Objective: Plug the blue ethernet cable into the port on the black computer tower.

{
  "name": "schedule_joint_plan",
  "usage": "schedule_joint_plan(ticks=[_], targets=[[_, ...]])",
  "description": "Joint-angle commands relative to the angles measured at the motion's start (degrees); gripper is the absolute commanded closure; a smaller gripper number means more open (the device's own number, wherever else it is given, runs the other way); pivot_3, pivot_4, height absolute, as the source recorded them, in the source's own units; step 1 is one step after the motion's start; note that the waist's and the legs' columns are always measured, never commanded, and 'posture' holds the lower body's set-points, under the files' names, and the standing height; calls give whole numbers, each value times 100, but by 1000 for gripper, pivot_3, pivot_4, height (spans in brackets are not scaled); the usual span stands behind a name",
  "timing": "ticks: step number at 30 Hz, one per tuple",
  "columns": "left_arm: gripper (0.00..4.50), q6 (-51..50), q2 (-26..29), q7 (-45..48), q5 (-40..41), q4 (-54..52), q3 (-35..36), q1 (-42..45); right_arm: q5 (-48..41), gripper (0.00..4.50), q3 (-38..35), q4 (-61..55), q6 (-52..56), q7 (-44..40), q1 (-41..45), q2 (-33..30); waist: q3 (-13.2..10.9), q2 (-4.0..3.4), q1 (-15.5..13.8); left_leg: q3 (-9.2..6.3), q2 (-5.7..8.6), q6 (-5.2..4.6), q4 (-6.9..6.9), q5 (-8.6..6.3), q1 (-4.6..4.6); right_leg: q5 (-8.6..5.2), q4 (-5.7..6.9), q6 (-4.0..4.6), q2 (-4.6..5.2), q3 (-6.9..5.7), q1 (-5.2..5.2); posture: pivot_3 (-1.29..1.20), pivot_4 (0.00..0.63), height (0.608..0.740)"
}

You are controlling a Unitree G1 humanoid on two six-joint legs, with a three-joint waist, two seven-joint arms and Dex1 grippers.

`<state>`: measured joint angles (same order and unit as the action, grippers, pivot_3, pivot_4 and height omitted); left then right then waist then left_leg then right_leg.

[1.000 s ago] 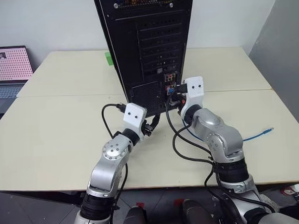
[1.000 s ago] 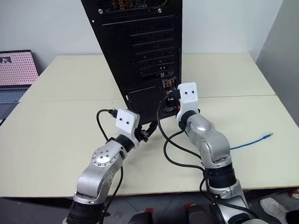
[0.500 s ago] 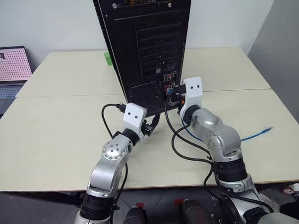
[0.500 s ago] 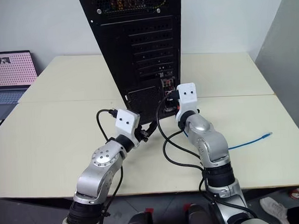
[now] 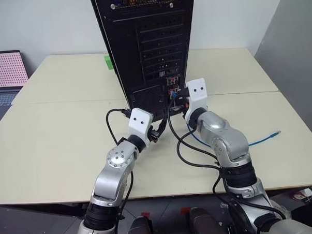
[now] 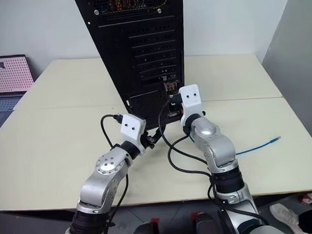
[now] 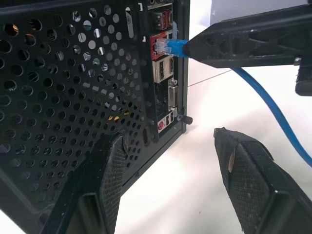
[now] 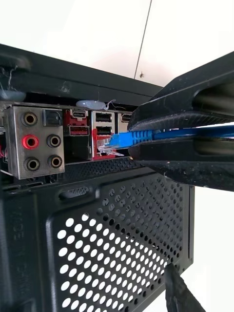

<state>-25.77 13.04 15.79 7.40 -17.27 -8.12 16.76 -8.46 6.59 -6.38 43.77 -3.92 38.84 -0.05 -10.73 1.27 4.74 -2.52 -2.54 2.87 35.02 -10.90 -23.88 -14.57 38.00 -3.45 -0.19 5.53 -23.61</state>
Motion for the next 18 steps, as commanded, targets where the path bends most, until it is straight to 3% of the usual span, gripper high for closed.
schedule_joint_plan(ticks=[1, 18], targets=[[1523, 124, -44, 7, -66, -76, 0, 37, 132, 4500, 147, -93, -233, -114, 237, -21, 0, 0, -1, 0, 0, 0, -1, 0, -1, 0, -2, 0, 0, 0, 0, 0, 150, 740], [1523, 135, -151, 4, -130, -38, 12, 43, 377, 4500, 172, -18, -301, -29, 351, 208, 0, 0, 10, 2, 0, 0, -5, 0, -3, 0, -3, 0, 0, 3, -6, 0, 150, 740]])
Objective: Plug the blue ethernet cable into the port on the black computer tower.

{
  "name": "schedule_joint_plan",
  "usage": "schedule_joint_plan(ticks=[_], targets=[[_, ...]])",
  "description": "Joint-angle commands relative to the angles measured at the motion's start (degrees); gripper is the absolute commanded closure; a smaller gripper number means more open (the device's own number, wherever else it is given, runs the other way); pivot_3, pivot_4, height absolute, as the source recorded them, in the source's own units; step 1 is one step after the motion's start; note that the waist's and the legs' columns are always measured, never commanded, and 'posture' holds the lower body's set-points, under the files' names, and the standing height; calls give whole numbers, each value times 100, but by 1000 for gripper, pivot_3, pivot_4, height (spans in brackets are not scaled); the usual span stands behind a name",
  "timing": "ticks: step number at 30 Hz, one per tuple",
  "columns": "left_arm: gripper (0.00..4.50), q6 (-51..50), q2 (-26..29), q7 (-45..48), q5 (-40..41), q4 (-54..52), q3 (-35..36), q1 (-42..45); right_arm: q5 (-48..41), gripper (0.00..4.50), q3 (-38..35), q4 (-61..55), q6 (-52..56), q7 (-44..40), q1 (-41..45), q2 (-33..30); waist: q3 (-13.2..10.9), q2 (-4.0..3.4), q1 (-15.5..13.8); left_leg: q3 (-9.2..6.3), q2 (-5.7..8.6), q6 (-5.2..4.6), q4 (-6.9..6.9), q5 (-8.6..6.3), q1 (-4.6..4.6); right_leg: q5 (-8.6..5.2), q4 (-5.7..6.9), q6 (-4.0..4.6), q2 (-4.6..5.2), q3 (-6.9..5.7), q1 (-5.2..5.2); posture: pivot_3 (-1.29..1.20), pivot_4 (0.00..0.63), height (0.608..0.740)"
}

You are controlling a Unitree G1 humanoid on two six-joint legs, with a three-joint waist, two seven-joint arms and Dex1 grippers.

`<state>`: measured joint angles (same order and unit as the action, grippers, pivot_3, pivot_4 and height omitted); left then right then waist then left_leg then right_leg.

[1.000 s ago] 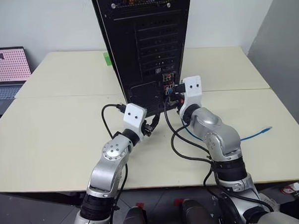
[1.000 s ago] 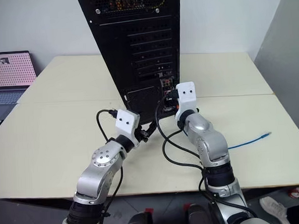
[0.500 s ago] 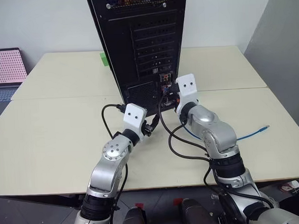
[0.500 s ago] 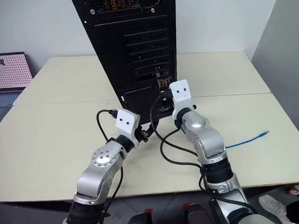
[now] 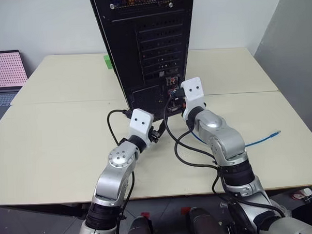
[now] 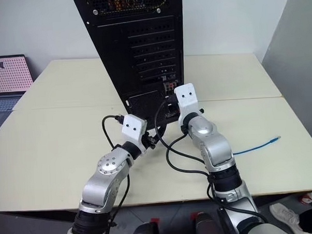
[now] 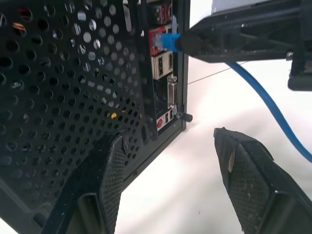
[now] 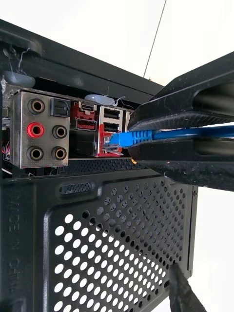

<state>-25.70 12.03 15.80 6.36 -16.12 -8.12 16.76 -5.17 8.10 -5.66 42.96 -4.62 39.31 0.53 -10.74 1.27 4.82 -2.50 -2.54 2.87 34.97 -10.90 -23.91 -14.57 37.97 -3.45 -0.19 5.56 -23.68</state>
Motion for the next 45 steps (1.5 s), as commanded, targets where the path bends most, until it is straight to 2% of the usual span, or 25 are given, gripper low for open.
schedule_joint_plan(ticks=[1, 19, 21, 22, 25, 29, 33, 37, 39, 41, 45], targets=[[1523, 125, -57, -3, -26, -159, 13, 40, 53, 4500, 19, -70, -229, 56, 324, 175, 0, 0, 3, 0, 0, 0, 0, 0, 0, 0, 0, 0, 0, 0, 0, 0, 150, 740], [1523, 107, -113, -40, -81, -210, 28, 5, 68, 4500, -36, 166, -349, -60, 383, 251, 0, 0, 36, 0, -11, 0, 0, 0, 3, 8, 5, 10, -16, 6, -7, 0, 150, 740], [1509, 105, -91, -42, -88, -206, 62, 0, 8, 3827, -58, 58, -297, -175, 261, 177, 0, 0, 36, 0, -11, 0, 0, 0, 3, 8, 6, 10, -16, 7, -8, 0, 150, 740], [1509, 106, -80, -39, -88, -207, 75, -4, -14, 3776, -60, 12, -277, -234, 213, 147, 0, 0, 33, 0, -11, 0, 0, 0, 3, 8, 6, 10, -16, 7, -8, 0, 150, 740], [1509, 73, -26, -50, -110, -245, 138, -26, -167, 3228, -67, -304, -231, -597, -45, -80, 0, 0, 6, -1, -11, 0, -2, 0, 0, 7, 2, 11, -16, 6, -8, 0, 150, 740], [1509, -60, 44, -113, -132, -362, 271, -88, -685, 2373, -235, -919, -276, -1308, -481, -461, 0, 0, -9, -2, -11, 1, -8, -1, -21, 5, -14, 11, -15, 4, -17, 0, 150, 740], [1509, -356, 207, -29, -115, -583, 278, -221, -930, 1498, -510, -1283, -367, -1657, -855, -879, 0, 0, -11, -3, -11, 1, -7, -1, -33, 5, -13, 11, -15, 3, -29, 0, 150, 740], [1509, -592, 575, 335, 30, -912, 308, -464, -1095, 702, -690, -1588, -568, -2163, -1186, -1481, 0, 1, -6, -3, -11, 1, -5, 0, -32, 6, -6, 10, -15, 3, -33, 0, 150, 740], [1509, -305, 1015, 853, 139, -1117, 371, -561, -1283, 311, -865, -1742, -654, -2550, -1395, -1884, -1, 1, -5, -3, -10, 1, -5, 0, -31, 5, -2, 11, -15, 3, -34, 0, 150, 740], [1509, -394, 1280, 1204, 540, -1208, 777, -525, -1525, 57, -1050, -1855, -698, -2889, -1547, -2195, -3, 4, -12, -3, -10, 1, -6, 0, -33, 4, -1, 14, -15, 2, -37, 0, 150, 740], [1509, -396, 1862, 1799, 931, -1111, 1207, -597, -1971, 57, -1316, -1958, -693, -3409, -1733, -2670, -4, 5, -3, 1, -11, 1, -5, 0, -31, -7, -2, 32, -14, 6, -37, 0, 150, 740]])
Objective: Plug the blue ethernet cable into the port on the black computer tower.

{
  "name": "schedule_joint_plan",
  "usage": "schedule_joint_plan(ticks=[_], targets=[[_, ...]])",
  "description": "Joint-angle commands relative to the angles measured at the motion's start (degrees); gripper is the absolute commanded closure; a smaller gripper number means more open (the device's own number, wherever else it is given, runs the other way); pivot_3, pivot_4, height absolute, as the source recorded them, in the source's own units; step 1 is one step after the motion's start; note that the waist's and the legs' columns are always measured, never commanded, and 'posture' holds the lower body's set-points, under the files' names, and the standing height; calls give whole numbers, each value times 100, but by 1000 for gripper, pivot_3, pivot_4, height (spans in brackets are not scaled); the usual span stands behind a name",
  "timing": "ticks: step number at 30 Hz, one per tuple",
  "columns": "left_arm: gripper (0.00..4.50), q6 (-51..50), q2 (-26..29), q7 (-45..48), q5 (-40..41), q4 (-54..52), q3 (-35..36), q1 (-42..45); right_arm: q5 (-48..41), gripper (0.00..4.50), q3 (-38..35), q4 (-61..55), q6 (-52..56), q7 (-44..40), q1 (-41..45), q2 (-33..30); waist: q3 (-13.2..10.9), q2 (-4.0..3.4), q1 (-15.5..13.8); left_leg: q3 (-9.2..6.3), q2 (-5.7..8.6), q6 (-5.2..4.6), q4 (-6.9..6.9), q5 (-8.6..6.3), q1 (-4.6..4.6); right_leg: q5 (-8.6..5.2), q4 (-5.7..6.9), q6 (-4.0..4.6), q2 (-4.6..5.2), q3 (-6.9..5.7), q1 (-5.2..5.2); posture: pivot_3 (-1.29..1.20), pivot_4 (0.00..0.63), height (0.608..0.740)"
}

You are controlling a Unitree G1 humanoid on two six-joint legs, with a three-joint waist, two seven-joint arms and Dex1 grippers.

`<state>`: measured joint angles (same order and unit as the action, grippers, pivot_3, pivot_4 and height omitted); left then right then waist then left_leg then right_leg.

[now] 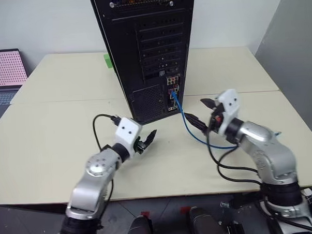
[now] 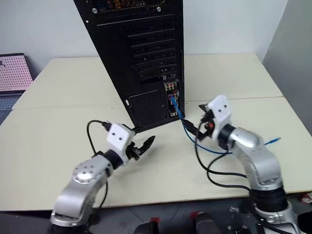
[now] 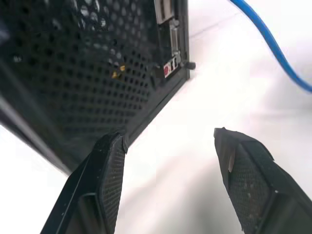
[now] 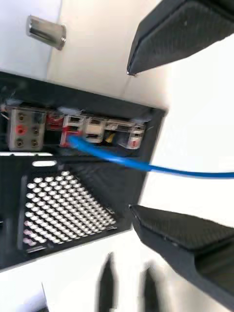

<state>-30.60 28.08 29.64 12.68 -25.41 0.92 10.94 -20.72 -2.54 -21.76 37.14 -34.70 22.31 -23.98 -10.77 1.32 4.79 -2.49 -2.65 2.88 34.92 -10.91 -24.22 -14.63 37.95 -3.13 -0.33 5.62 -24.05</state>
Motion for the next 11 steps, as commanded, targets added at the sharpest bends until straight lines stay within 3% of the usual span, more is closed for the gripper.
schedule_joint_plan(ticks=[1, 6, 11], targets=[[1509, 86, 357, 515, 357, -154, 348, -39, -515, 57, -285, -373, -82, -503, -67, -309, 0, 0, 1, 0, 0, 0, 0, 0, 1, -1, 0, 1, 0, 0, 0, 0, 150, 740], [1509, 93, 753, 980, 628, 16, 573, -126, -858, 57, -421, -395, 21, -726, -106, -589, -1, 3, -8, 2, 0, 0, 0, 0, 1, -5, -4, 7, 0, 1, 3, 0, 150, 740], [1509, 255, 806, 1158, 809, 86, 752, -178, -991, 57, -459, -330, -5, -767, -57, -747, -2, 3, -12, 2, 0, 0, 1, 0, 0, -5, -4, 9, 1, 1, 2, 0, 150, 740]])
